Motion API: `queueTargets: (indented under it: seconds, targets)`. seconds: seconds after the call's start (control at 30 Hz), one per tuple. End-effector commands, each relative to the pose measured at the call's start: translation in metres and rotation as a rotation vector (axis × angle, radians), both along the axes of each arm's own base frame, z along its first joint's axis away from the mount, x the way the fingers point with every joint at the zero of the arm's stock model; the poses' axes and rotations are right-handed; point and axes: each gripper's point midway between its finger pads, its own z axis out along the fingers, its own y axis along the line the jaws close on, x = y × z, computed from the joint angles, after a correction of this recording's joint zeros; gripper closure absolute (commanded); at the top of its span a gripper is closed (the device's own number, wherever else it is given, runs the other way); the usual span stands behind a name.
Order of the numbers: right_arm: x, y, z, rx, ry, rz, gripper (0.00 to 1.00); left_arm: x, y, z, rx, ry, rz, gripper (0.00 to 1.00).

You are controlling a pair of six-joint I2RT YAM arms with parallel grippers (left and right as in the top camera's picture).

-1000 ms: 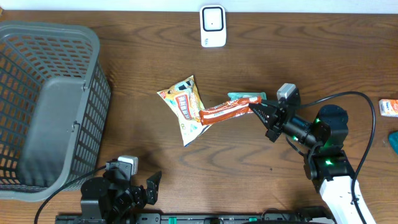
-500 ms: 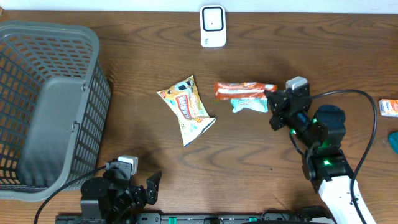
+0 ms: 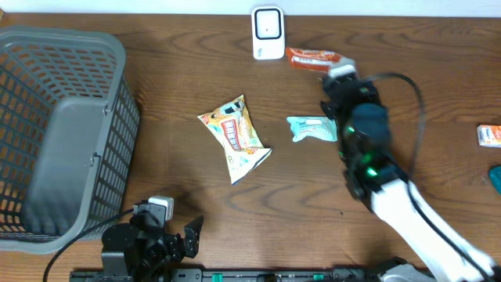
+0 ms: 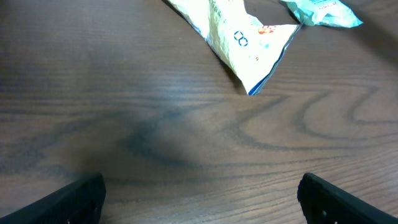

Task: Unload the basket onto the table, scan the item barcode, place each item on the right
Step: 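Swing the red snack bar up to the white scanner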

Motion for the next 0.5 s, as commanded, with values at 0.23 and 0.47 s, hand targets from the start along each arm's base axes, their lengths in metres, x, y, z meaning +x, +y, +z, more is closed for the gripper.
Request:
queueTargets:
  seconds: [0.23,0.47]
  targets:
    - [0.064,0.045,-0.005,-0.661,-0.03,-0.251,0.99,-0.002,-0.002,-0.002,-0.006,0.011,-0.01,0.02]
    - [0.095,0.071,-0.01,-0.74,-0.107,-0.309,0.99,-0.002,-0.002,-0.002,-0.006,0.011,-0.01,0.01]
